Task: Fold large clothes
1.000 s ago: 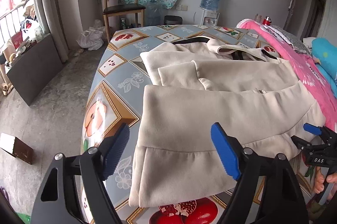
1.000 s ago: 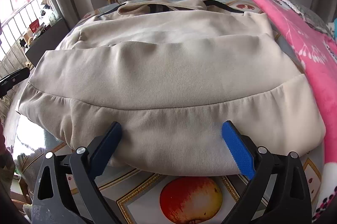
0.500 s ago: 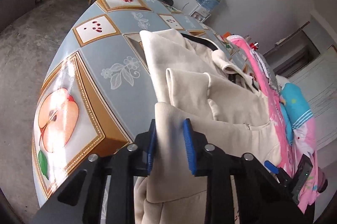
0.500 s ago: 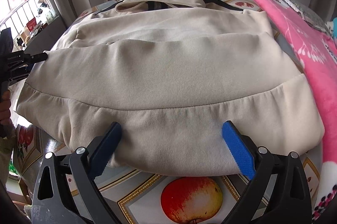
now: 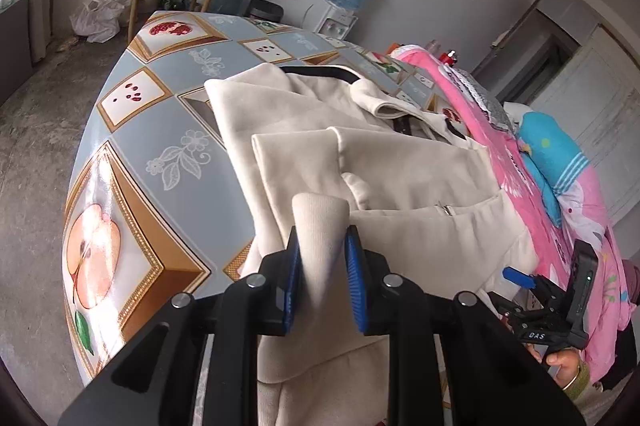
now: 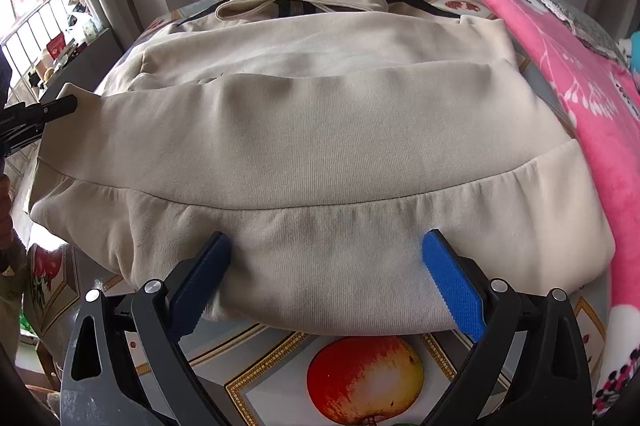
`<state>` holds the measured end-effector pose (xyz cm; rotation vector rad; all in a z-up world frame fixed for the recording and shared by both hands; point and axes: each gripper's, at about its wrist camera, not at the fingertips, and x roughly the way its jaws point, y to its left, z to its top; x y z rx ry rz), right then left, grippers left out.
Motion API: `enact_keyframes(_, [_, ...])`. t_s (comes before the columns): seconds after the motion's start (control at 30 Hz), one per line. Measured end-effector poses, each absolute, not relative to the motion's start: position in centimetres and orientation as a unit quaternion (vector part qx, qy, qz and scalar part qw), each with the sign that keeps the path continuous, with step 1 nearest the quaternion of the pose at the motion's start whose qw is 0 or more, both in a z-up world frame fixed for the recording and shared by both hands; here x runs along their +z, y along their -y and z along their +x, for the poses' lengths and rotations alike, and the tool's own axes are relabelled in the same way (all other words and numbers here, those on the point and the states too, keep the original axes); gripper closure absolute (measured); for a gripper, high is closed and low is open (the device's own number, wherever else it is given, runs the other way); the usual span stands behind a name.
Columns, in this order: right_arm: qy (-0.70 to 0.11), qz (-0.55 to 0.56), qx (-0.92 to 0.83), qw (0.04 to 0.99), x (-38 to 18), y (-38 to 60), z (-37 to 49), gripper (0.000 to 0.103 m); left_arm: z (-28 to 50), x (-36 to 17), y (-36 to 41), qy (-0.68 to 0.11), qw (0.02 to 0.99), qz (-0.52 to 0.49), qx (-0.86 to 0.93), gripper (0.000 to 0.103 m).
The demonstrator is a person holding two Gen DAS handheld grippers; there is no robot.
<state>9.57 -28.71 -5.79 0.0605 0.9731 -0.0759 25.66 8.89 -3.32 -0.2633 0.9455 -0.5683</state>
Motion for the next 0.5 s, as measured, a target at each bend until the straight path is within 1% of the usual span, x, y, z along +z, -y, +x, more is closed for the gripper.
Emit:
enact_keyframes(0.17, [-0.467,0.029,-0.036,0.883,-5.8,28.7,9.6,0.01,26.5,-4.3,-9.0,-0.468,0.846,-0.111,-0.23,0.082])
enact_keyframes(0.3, [-0.473,0.046,-0.021,0.88,-5.5,29.3,9.5,0.011,25.9,-4.0,-8.8,-0.456,0.856,-0.099,-0.224,0.082])
enact_keyframes(0.33, [-0.471,0.064,-0.014,0.88,-4.9,30.1,9.4,0.012,25.7,-3.7,-8.7,-0.449,0.86,-0.097,-0.223,0.085])
enact_keyframes(0.37, [-0.462,0.078,-0.012,0.883,-4.1,30.9,9.3,0.016,25.3,-3.4,-8.7,-0.442,0.864,-0.091,-0.224,0.087])
enact_keyframes(0.43, [-0.431,0.102,-0.007,0.896,-1.8,33.3,9.0,0.017,24.6,-2.6,-8.2,-0.429,0.872,-0.07,-0.226,0.092])
enact_keyframes(0.5, [-0.413,0.105,-0.015,0.904,0.3,35.7,9.5,0.017,23.9,-1.9,-7.5,-0.418,0.88,-0.042,-0.223,0.094])
